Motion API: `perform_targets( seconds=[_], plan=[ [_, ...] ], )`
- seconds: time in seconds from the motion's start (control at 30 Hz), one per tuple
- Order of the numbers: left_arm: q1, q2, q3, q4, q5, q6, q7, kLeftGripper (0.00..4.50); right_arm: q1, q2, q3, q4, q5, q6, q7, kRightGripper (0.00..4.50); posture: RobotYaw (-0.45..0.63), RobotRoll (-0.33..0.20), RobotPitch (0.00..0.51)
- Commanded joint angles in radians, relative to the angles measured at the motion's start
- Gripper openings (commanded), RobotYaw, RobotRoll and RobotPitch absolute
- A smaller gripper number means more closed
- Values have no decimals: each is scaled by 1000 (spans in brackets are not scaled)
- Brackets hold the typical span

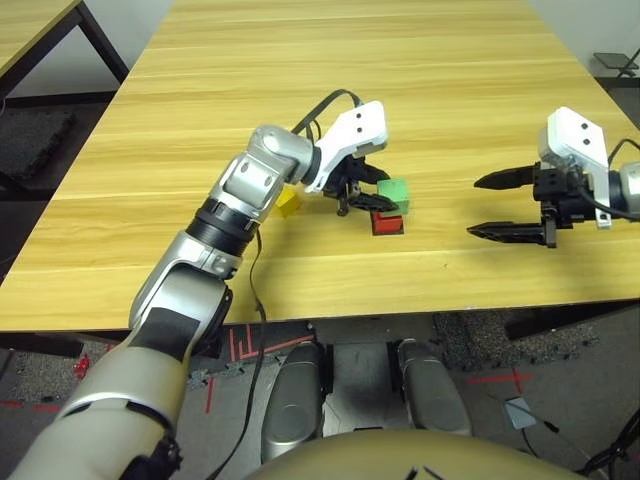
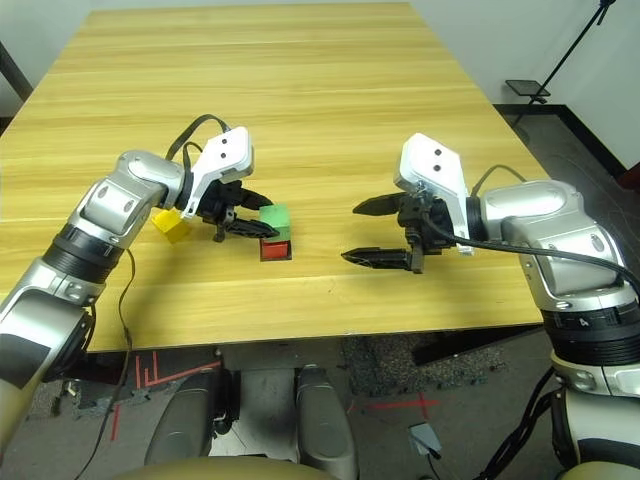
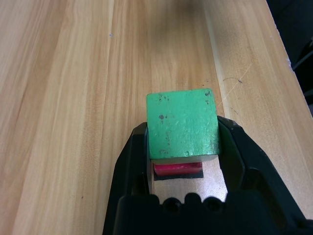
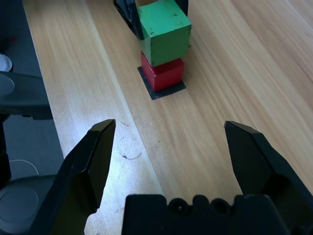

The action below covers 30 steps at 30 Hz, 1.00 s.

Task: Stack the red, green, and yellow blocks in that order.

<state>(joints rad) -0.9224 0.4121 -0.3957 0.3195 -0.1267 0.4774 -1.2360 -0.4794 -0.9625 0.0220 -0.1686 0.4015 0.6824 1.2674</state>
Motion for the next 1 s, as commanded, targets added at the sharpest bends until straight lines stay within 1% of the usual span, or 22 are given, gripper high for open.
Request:
perform_targets(
  seconds=[0.03, 0.37, 0.77, 0.83, 1.0],
  plan=[
    [3, -2, -8, 10, 15, -17, -10, 2042, 14, -14, -16, -18, 14, 10, -15, 4500, 7, -31, 99],
    [12, -13, -10, 8, 17, -17, -6, 2042, 17, -15, -14, -23, 28, 13, -33, 4500, 6, -30, 105],
    [31, -28, -11, 47, 44, -61, 3, 2042, 31, -23, -26, -44, 52, 32, -44, 4500, -2, -32, 115],
    [33, -29, -11, 52, 51, -70, 4, 2778, 31, -23, -25, -46, 56, 33, -47, 4500, 1, -33, 117],
    [37, -32, -3, 55, 57, -85, 14, 4424, 28, -21, -20, -47, 63, 36, -51, 4500, 10, -35, 118]
  ],
)
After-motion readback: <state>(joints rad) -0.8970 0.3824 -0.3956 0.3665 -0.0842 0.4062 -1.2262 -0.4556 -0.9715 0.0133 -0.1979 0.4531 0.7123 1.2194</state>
